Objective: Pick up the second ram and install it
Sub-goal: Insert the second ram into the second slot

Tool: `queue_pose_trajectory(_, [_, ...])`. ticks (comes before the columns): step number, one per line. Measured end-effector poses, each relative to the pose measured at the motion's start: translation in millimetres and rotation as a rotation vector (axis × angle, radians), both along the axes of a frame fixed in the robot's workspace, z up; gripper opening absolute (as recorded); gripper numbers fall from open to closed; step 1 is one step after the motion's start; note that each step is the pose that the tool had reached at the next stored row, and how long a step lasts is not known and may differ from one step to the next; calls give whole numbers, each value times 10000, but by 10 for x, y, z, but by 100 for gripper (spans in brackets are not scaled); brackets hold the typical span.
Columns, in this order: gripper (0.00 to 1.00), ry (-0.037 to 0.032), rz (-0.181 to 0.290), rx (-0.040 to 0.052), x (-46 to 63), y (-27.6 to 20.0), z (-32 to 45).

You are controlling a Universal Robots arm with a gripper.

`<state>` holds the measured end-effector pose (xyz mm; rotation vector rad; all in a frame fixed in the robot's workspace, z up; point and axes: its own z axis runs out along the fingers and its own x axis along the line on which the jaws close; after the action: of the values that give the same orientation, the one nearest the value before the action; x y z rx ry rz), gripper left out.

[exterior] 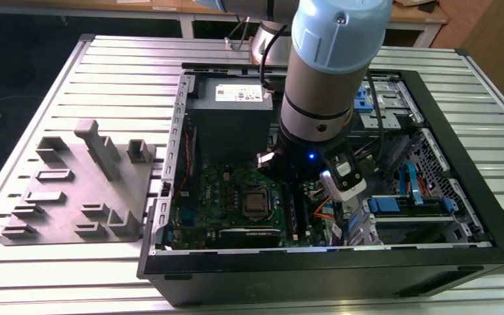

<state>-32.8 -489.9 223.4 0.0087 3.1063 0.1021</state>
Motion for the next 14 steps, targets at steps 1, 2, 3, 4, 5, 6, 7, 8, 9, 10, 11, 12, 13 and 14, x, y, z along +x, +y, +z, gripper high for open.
queue_pose_trajectory(1, [8, 0, 0, 0, 0, 0, 0])
queue_pose_trajectory(2, [8, 0, 0, 0, 0, 0, 0])
queue_pose_trajectory(3, [8, 0, 0, 0, 0, 0, 0])
queue_pose_trajectory(4, [8, 0, -1, 0, 0, 0, -1])
queue_pose_trajectory(5, [8, 0, 0, 0, 0, 0, 0])
queue_pose_trajectory(6, [8, 0, 0, 0, 0, 0, -1])
queue_pose_trajectory(7, [8, 0, 0, 0, 0, 0, -1])
queue_pose_trajectory(8, [8, 0, 0, 3, 0, 0, -1])
queue_pose_trajectory(9, [8, 0, -5, 3, 0, 0, -1])
queue_pose_trajectory(10, [8, 0, -19, 3, 0, 0, -1])
queue_pose_trajectory(11, [8, 0, -48, 4, 0, 0, -1])
queue_pose_trajectory(12, [8, 0, -79, 4, 0, 0, -1])
queue_pose_trajectory(13, [8, 0, -107, 4, 1, 0, -1])
queue_pose_trajectory(14, [8, 0, -141, 3, 1, 0, -1])
